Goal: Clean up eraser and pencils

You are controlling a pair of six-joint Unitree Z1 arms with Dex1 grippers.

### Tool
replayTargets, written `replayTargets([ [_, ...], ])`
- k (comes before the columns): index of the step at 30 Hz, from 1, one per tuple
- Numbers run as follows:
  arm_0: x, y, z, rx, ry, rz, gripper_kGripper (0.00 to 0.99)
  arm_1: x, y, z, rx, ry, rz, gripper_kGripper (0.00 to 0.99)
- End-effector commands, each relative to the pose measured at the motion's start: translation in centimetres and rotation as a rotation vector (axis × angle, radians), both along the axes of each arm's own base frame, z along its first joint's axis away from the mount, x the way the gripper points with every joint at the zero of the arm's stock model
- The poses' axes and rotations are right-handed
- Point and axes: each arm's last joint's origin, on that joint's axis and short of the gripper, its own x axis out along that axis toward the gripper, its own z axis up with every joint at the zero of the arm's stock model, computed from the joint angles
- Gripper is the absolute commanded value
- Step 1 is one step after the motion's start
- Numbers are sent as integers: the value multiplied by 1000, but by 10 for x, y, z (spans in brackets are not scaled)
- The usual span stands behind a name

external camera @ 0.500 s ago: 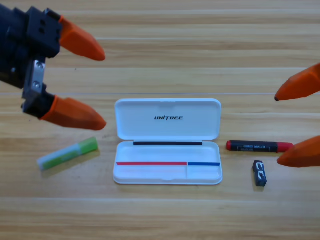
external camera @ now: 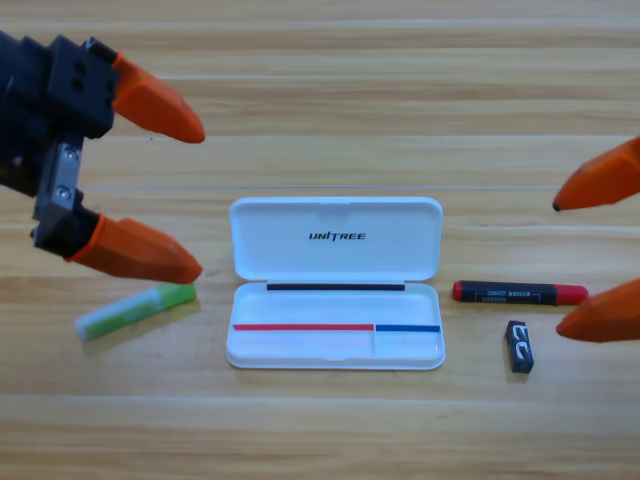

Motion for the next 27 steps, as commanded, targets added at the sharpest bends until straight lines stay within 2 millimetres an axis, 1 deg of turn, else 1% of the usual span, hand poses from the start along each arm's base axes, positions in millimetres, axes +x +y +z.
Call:
replayTargets([
  [1, 10, -6, -11, 149, -77, 55, 986, 4, 11, -22, -80, 62, -43, 983],
  [5, 26, -6, -21, 351, -175, 148, 985, 13, 14, -28, -136, 59, -159, 983],
  [7, 42, -4, -30, 452, -189, 216, 979, 23, 15, -33, -182, 62, -250, 983],
  [10, 71, 3, -40, 549, -121, 281, 977, 36, 15, -43, -215, 104, -328, 983],
  [13, 94, 8, -60, 622, -56, 329, 974, 55, 25, -51, -274, 174, -512, 982],
  [15, 111, 8, -77, 661, -4, 362, 974, 69, 31, -59, -299, 192, -629, 982],
  [16, 119, 9, -85, 676, 18, 374, 973, 74, 33, -65, -314, 201, -659, 982],
  [18, 134, 9, -99, 695, 68, 395, 973, 77, 38, -80, -369, 256, -645, 980],
  [20, 144, 7, -110, 699, 108, 406, 973, 78, 43, -96, -397, 334, -613, 982],
  [21, 149, 6, -115, 701, 123, 414, 973, 80, 46, -102, -406, 360, -625, 985],
  [23, 157, 3, -127, 703, 163, 420, 973, 88, 51, -110, -400, 403, -800, 989],
  [27, 172, -4, -153, 699, 246, 428, 962, 98, 58, -126, -400, 462, -999, 990],
])
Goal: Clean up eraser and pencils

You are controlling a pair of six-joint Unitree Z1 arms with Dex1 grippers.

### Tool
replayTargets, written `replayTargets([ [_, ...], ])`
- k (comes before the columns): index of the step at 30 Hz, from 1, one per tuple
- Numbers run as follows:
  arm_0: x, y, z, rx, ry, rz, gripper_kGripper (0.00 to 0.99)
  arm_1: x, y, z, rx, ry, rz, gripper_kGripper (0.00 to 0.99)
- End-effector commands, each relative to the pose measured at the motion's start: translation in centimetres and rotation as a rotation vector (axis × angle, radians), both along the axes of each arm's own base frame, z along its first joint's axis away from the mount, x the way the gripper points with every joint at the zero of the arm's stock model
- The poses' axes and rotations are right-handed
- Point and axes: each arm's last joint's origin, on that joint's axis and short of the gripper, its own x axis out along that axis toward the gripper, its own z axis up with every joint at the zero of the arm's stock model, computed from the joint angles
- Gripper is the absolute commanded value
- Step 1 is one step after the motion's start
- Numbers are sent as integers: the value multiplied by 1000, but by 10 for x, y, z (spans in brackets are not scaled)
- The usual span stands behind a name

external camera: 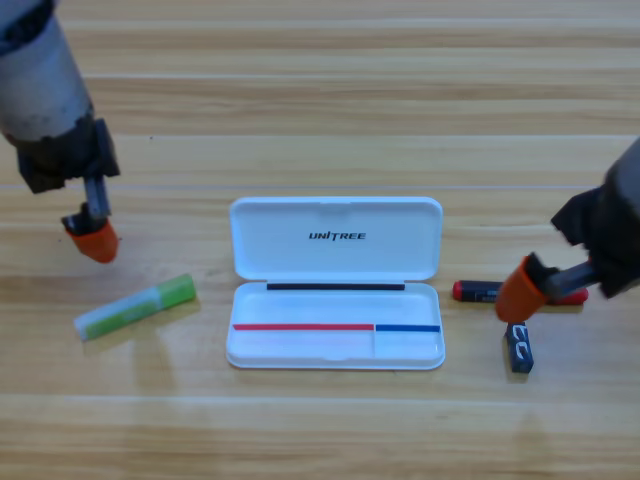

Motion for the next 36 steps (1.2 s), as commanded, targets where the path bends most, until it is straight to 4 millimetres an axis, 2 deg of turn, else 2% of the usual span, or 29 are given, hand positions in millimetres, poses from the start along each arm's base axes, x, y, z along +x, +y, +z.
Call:
replayTargets([
  [1, 28, -3, -48, -5, 130, 77, 960, 22, 8, -44, -107, 88, -227, 990],
  [8, 41, -3, -81, -45, 242, 111, 954, 33, 19, -76, -144, 161, -392, 976],
  [11, 39, -2, -88, -48, 250, 117, 950, 38, 24, -85, -150, 181, -419, 923],
  [16, 36, 1, -95, -53, 249, 118, 946, 40, 27, -96, -155, 225, -454, 821],
  [24, 24, 8, -104, -66, 230, 117, 914, 45, 26, -112, -179, 265, -488, 807],
  [26, 21, 9, -107, -68, 228, 115, 890, 47, 26, -115, -179, 271, -492, 729],
  [29, 18, 11, -109, -67, 229, 115, 871, 49, 24, -119, -174, 278, -499, 723],
  [32, 17, 12, -111, -72, 225, 115, 825, 50, 22, -122, -159, 294, -505, 411],
  [34, 16, 12, -112, -72, 225, 107, 729, 49, 20, -124, -154, 299, -508, 232],
  [36, 15, 12, -111, -82, 227, 97, 580, 49, 18, -124, -152, 298, -511, 89],
])
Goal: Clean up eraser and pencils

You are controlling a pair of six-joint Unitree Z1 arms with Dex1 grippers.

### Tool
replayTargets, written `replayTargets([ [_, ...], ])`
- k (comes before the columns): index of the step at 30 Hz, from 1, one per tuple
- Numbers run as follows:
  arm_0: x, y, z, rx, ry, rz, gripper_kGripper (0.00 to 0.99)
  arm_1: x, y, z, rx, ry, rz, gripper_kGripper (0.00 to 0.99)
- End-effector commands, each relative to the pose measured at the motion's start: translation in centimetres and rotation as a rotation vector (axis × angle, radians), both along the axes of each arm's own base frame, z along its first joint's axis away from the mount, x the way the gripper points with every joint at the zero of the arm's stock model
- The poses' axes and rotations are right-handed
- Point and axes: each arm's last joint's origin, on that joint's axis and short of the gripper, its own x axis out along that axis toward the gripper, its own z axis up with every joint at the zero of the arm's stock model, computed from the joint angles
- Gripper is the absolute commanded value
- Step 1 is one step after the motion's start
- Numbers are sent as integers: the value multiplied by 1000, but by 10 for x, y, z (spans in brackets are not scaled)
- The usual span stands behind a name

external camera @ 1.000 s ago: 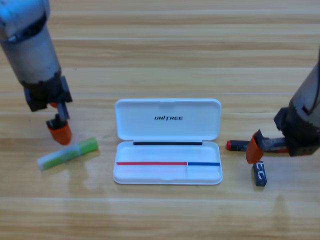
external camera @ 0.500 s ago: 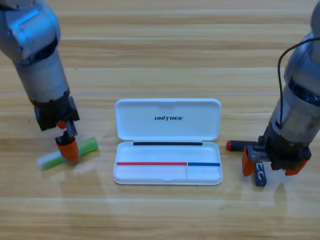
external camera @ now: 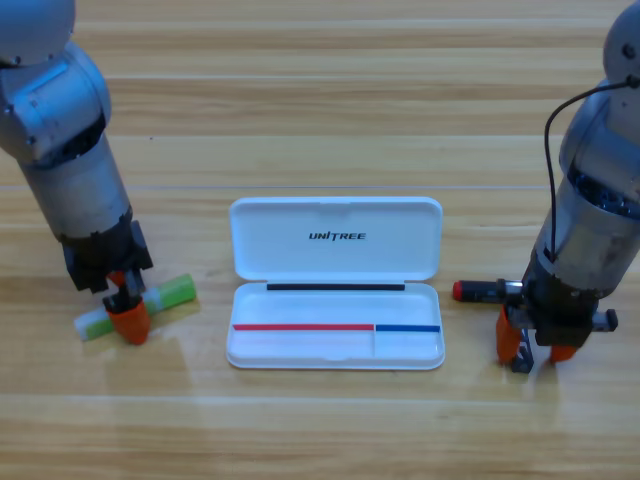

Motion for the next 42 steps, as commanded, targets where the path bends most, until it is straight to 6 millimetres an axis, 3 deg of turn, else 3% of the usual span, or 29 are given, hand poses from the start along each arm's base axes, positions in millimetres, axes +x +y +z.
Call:
replayTargets([
  [1, -3, 7, -10, -9, 30, 2, 494, 9, -12, -35, -41, 74, -47, 8],
  [3, -3, 7, -9, -12, 29, -13, 293, 9, -14, -36, -44, 77, -45, 0],
  [5, -1, 6, -7, -15, 26, -23, 0, 8, -16, -34, -35, 81, -25, 0],
  [8, -3, 7, 4, -17, -7, -42, 0, 5, -18, -14, -21, 63, 83, 0],
  [11, -5, 9, 30, -17, -48, -83, 0, 3, -18, 23, -45, 40, 299, 0],
  [15, -9, 8, 71, -27, -93, -125, 0, -15, -5, 69, -8, 24, 827, 0],
  [20, -23, -23, 102, -40, -111, -219, 0, -28, 18, 86, 11, -47, 1226, 0],
  [25, -33, -54, 107, -22, -112, -270, 0, -17, 55, 72, 3, -48, 1442, 0],
  [29, -35, -57, 106, -17, -103, -267, 0, -5, 78, 50, -2, -28, 1502, 0],
  [34, -37, -56, 104, -3, -98, -265, 0, 6, 93, 27, -10, 10, 1530, 0],
  [42, -39, -53, 102, 4, -86, -268, 0, 14, 102, 11, -14, 27, 1543, 0],
])
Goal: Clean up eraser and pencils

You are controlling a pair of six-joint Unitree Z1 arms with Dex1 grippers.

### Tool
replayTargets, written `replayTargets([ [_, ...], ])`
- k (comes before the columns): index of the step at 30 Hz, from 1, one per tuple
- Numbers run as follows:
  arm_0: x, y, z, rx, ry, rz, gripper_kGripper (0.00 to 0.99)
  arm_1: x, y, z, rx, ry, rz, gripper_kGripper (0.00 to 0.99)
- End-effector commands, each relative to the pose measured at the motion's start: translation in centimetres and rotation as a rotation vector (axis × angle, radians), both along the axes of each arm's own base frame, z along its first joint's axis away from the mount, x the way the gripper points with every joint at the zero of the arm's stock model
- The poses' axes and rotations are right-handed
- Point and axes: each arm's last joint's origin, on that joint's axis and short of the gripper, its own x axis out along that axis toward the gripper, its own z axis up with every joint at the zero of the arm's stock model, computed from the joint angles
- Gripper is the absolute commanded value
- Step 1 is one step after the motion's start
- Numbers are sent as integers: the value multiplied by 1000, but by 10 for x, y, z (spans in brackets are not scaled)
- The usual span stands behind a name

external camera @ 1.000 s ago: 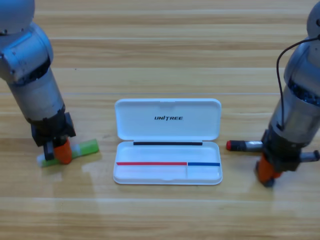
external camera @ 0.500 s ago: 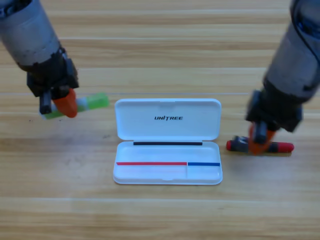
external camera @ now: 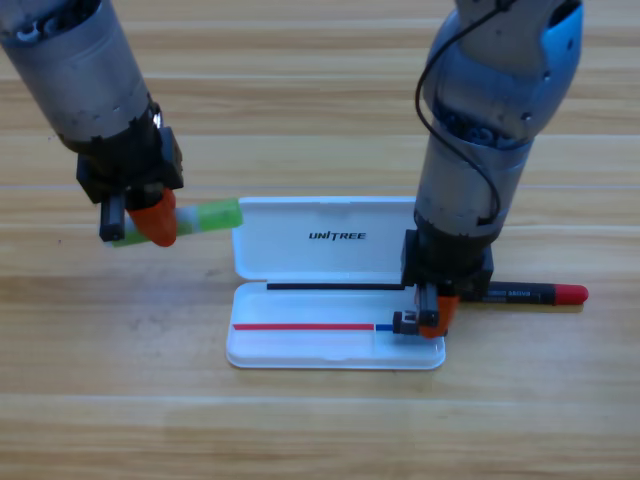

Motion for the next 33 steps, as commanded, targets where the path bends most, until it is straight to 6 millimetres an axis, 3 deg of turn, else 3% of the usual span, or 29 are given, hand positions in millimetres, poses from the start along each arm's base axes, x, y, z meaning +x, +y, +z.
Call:
replayTargets([
  [1, -2, -5, -18, 50, 46, -8, 0, -2, 15, -34, -52, 60, 42, 0],
  [7, -2, -5, -21, 57, 54, -8, 0, 3, 16, -39, -57, 62, 42, 0],
  [8, -2, -5, -21, 57, 54, -8, 0, 3, 16, -38, -55, 61, 42, 57],
  [9, -2, -6, -22, 58, 55, -8, 0, 3, 16, -38, -54, 60, 42, 175],
  [13, -1, -6, -22, 58, 55, -8, 0, 4, 17, -33, -45, 44, 42, 815],
  [14, 0, -7, -22, 58, 55, -8, 0, 4, 16, -29, -40, 38, 42, 862],
  [19, 1, -8, -22, 55, 53, -5, 0, -10, 0, 6, 5, 8, 42, 937],
  [23, 3, -12, -24, 49, 62, -12, 0, -32, -29, 45, 73, 6, 34, 990],
  [26, 2, -20, -28, 35, 82, -36, 0, -40, -56, 62, 93, -3, -2, 990],
  [29, 2, -34, -37, 36, 104, -64, 0, -38, -81, 59, 65, 3, -31, 990],
  [33, 1, -55, -52, 45, 133, -107, 0, -12, -102, 34, 0, 6, -69, 990],
])
